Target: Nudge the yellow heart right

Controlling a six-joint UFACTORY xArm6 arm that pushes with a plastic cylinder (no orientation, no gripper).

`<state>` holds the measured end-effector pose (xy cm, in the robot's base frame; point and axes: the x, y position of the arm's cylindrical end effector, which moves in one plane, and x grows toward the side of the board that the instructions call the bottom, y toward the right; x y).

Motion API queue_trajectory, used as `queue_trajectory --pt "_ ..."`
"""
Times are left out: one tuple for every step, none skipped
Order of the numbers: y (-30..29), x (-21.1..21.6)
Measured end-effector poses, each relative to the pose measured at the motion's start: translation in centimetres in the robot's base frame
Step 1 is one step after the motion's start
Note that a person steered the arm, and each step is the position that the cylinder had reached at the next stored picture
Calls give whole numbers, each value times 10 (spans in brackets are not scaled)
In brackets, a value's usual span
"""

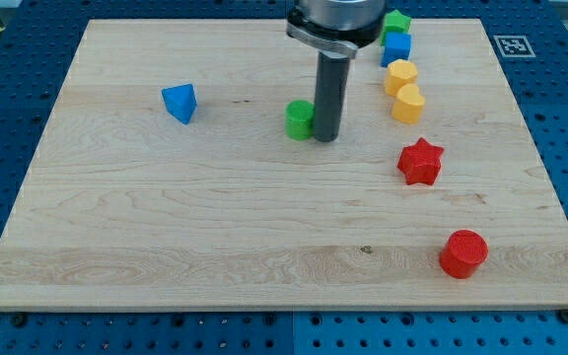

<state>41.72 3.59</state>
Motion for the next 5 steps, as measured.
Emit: queue_trajectory --pt "-22 -12" --pt "-38 -13" --pt "-55 -13" --pt "-40 -13" --pt "5 -13"
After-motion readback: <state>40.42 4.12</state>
